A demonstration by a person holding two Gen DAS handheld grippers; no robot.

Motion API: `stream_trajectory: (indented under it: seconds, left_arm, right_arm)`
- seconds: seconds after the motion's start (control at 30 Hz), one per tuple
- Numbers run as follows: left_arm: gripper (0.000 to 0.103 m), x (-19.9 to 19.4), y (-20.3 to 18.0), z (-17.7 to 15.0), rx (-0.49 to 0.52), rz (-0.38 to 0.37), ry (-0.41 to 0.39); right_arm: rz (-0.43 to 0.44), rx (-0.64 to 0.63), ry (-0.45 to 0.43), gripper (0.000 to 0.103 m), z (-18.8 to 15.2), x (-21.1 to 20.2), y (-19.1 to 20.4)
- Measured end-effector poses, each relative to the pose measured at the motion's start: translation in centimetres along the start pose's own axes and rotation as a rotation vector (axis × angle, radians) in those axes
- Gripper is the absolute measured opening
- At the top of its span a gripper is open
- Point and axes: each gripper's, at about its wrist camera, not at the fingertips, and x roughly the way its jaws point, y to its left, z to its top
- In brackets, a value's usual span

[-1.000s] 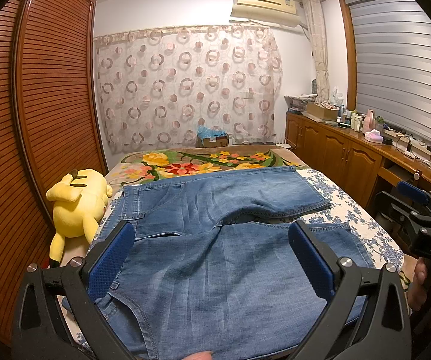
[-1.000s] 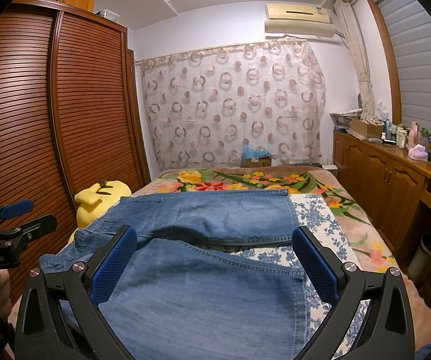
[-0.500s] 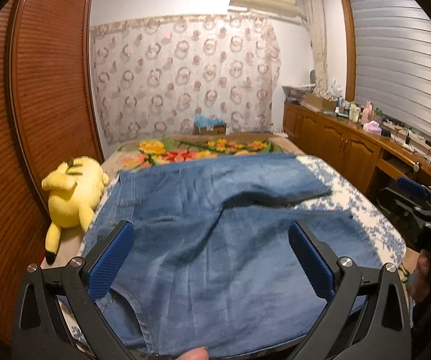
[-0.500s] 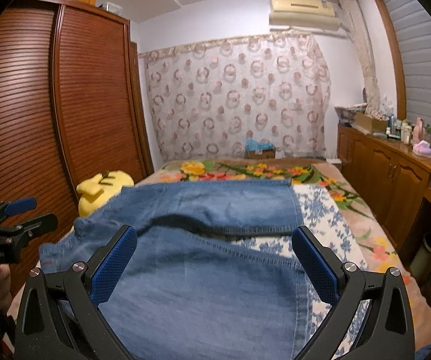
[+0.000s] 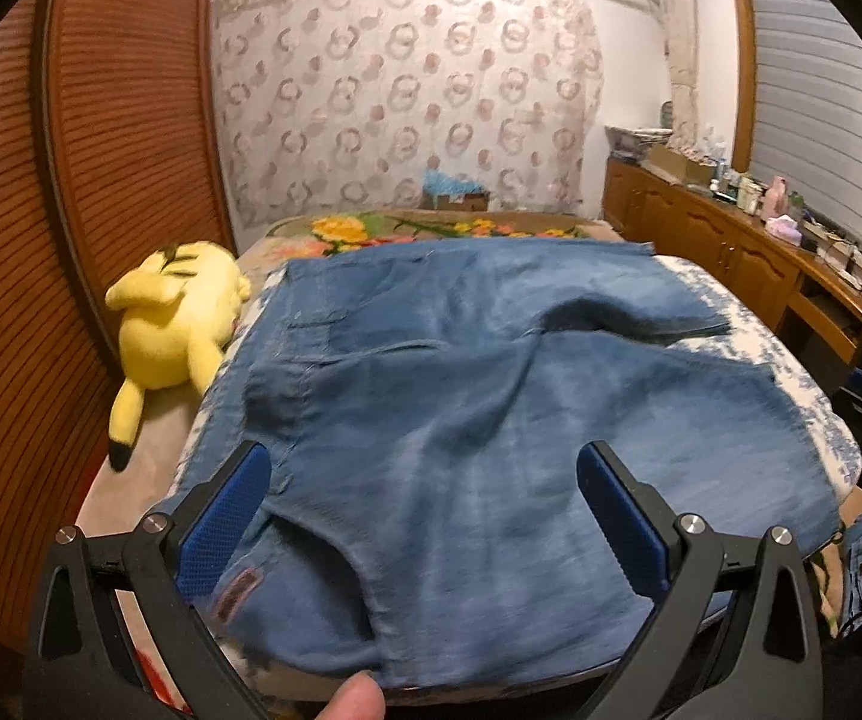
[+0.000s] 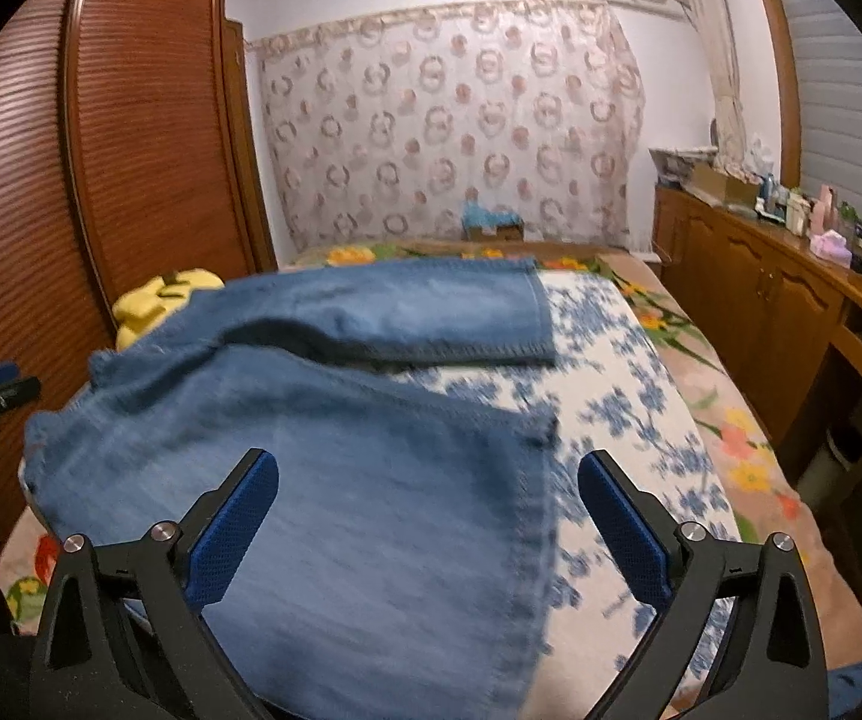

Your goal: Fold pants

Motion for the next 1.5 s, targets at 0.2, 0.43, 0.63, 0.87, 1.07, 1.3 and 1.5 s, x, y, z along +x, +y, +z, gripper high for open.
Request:
stream_trajectory:
  seconds: [0.2, 0.43, 0.63, 0.87, 1.07, 1.3, 1.5]
  left_arm:
    - [0.095, 1.6, 3.5, -1.4, -0.05, 0.052, 0.05]
    - [0.084, 2.4, 6.7, -2.8, -0.101, 0.106, 0.096]
    - [0.07, 2.7, 9.3, -4.0, -0.146, 0.159, 0.111]
    - [0.065, 4.1, 11.1, -5.9, -0.17, 0.205, 0.167]
    - [0.055, 3.7, 11.7, -6.6, -0.199, 0.189, 0.168]
    - [0.022, 3.2, 11.9, -6.9, -0.225, 0.154, 0.12]
    - [0.013, 1.8, 11.1, -5.4, -0.218, 0.139, 0.054]
  right_arm:
    - [-0.015, 0.01, 0.118, 0.092, -1.1, 0.1, -0.9]
    - [-0.005, 0.014, 0.184, 0.08, -1.1, -0.7, -0.7]
    - [0.003, 0.003, 0.197, 0.072, -1.1, -0.7, 0.1]
    - [-0.016, -0.009, 0.199, 0.064, -1.5, -0.7, 0.5]
    - [-0.03, -0.008, 0.19, 0.051, -2.3, -0.8, 0.4]
    - [-0.02, 0.0, 0.19, 0.014, -1.9, -0.4, 0.2]
    - [0.045, 0.037, 0.209, 0.005, -1.6, -0.6, -0.5]
